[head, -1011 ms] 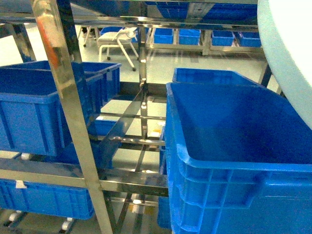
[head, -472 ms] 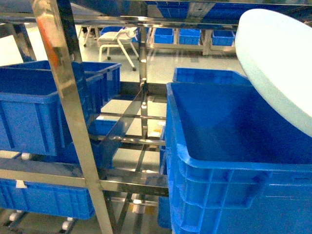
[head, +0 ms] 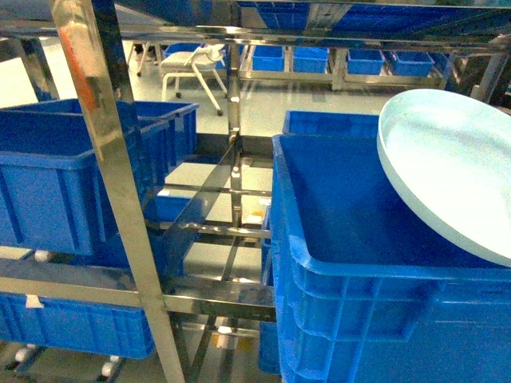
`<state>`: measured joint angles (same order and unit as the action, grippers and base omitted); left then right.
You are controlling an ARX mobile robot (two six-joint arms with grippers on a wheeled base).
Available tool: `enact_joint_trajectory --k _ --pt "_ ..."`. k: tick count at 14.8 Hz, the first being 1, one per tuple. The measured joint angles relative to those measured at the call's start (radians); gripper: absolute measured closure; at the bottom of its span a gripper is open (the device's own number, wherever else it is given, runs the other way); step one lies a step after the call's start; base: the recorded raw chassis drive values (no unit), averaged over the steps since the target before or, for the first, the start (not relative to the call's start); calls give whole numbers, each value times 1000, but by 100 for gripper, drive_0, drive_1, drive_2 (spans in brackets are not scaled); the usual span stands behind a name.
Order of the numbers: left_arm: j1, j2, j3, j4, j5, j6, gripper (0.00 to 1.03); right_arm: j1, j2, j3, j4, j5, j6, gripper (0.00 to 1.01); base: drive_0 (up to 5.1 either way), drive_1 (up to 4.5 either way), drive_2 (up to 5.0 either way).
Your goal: Place blue tray on left shelf second layer neatly
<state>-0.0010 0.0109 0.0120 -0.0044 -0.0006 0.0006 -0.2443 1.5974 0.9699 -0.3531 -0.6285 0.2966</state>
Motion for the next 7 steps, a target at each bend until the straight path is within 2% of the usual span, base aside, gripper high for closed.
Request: enact_joint_trajectory --k 1,2,3,5,7 --pt "0 0 0 0 0 0 5 -13 36 16 0 23 78 99 0 0 0" --pt "0 0 0 0 0 0 5 -11 87 58 -21 23 157 99 0 0 0" --pt "0 0 0 0 0 0 5 1 101 84 -8 35 185 99 0 0 0" --pt "0 0 0 0 0 0 5 20 106 95 18 63 211 99 0 0 0" --pt "0 0 0 0 0 0 5 37 126 106 24 93 215 99 0 0 0"
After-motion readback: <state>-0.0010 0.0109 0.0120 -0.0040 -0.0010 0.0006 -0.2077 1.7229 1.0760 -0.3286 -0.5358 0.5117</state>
